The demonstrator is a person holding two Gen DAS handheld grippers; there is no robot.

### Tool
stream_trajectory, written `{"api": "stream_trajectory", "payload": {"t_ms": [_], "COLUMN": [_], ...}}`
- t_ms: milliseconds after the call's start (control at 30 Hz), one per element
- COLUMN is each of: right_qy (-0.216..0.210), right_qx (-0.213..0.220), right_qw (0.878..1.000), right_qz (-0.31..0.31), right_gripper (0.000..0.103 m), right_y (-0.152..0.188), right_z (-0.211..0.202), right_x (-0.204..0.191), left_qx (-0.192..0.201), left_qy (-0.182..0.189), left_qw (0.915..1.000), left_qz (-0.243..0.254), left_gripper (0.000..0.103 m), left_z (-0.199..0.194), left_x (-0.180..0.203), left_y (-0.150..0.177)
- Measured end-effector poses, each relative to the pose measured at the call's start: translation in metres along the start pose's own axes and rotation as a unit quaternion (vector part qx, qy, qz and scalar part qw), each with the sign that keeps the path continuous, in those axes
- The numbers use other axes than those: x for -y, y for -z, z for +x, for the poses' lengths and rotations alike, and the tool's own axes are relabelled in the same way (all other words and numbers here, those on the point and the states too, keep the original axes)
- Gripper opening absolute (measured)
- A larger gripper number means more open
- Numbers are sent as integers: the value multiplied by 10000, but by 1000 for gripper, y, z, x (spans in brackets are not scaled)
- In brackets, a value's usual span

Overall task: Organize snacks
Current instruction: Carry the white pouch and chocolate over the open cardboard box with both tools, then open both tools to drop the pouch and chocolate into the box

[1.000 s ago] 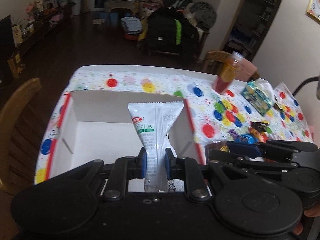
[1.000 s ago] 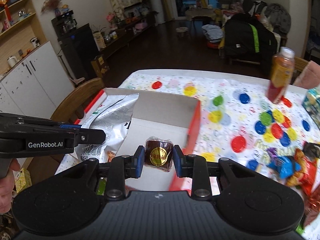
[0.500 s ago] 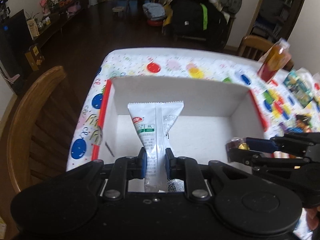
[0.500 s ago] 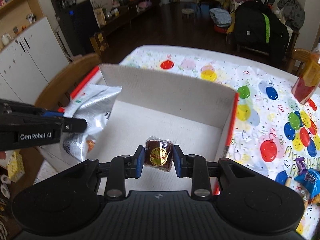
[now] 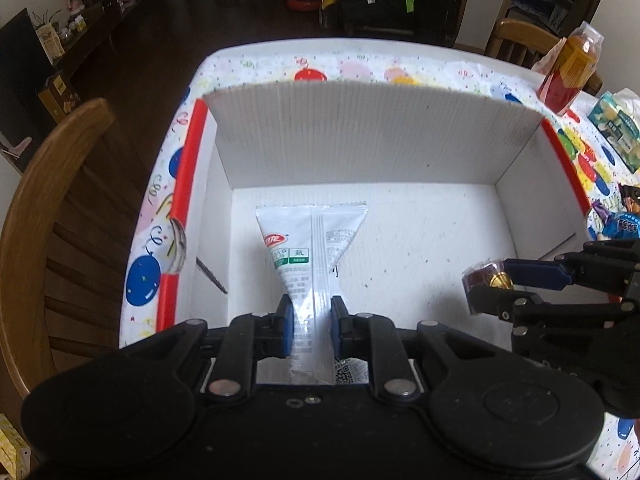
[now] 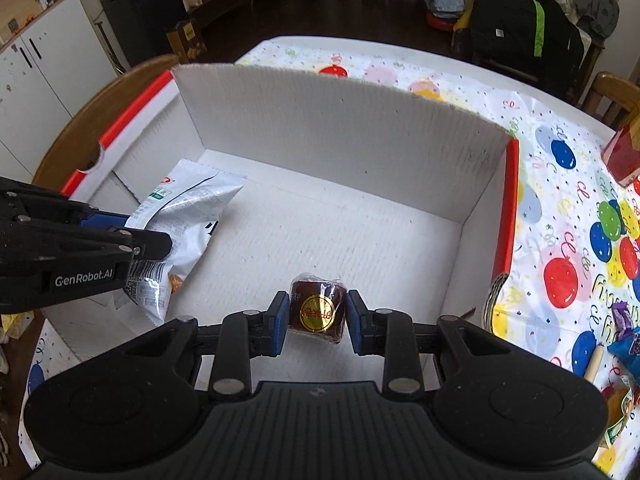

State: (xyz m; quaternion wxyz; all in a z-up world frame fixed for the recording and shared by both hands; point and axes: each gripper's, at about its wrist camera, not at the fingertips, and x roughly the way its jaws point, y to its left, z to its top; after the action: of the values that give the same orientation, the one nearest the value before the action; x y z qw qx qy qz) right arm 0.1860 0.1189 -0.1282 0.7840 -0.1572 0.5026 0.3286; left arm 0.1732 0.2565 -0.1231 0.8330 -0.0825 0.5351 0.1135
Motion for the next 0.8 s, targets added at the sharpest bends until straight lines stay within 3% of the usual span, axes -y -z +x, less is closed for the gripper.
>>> {"api": "stream_trajectory", "payload": {"t_ms": [533,800], "right_qy": [22,43], "right_qx": [-202,3], "right_qw": [9997,9999], "right_qz": [163,150], "right_gripper": [30,30], "right_y": [4,6], "right_z": [7,-7], "right_x": [-1,0], "left_qx": [-275,-194], "left_qy": [-56,-59], "left_qw": [9996,9997], "left_qz": [-49,-168], "left_gripper": [16,26], "left_z": [15,4], "left_x": [2,2], "left_y": [8,12]}}
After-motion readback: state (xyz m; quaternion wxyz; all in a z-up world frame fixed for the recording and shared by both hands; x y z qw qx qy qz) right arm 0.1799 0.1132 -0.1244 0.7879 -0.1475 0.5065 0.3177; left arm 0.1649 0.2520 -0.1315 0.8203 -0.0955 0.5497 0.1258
